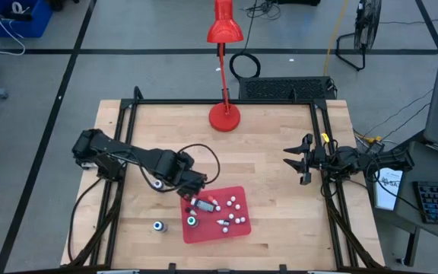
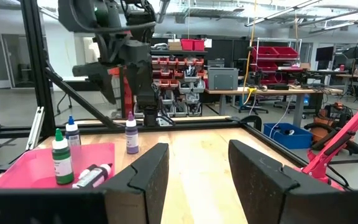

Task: Pick & Place food coloring
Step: Put the big violet food coloring bottle into the pink container

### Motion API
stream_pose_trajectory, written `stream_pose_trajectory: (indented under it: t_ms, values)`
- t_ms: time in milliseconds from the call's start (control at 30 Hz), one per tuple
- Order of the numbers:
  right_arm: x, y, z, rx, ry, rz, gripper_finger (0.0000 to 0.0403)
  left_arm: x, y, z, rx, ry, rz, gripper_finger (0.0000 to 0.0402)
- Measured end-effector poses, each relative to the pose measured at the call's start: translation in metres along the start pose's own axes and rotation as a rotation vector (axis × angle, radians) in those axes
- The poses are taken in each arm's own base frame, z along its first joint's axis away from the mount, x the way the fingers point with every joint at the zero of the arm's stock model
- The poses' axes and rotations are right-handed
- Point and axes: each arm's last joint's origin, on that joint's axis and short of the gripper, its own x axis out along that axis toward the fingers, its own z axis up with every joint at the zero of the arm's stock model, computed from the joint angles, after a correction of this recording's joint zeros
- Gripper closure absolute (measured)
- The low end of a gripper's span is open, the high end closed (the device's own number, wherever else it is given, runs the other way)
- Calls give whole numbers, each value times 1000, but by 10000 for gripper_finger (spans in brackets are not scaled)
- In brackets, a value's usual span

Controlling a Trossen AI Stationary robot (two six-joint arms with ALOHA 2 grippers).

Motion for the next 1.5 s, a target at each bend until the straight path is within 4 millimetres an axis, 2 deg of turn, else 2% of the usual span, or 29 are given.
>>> stream_pose_trajectory:
  t_ms: [233, 367, 500, 633, 967, 1100, 1233, 1367, 1500]
  values:
    - [0, 0, 0, -1, 2, 0, 248, 10, 20, -10, -64, 49, 10, 94]
    - [0, 0, 0, -1, 1, 0, 248, 28, 40, -24, -157, 123, 70, 106]
    - [0, 0, 0, 0, 1, 0, 248, 46, 54, -34, -218, 142, 57, 112]
    - [0, 0, 0, -1, 1, 0, 248, 65, 57, -39, -217, 113, -34, 110]
    - [0, 0, 0, 0, 1, 0, 248, 115, 59, -49, -210, 136, -74, 115]
    - [0, 0, 0, -1, 1, 0, 248, 125, 59, -51, -194, 133, -100, 120]
    - [0, 0, 0, 0, 1, 0, 248, 127, 60, -51, -190, 137, -94, 129]
    - [0, 0, 0, 0, 1, 0, 248, 127, 59, -52, -181, 145, -97, 158]
    - [0, 0, 0, 0, 1, 0, 248, 127, 59, -52, -157, 152, -101, 232]
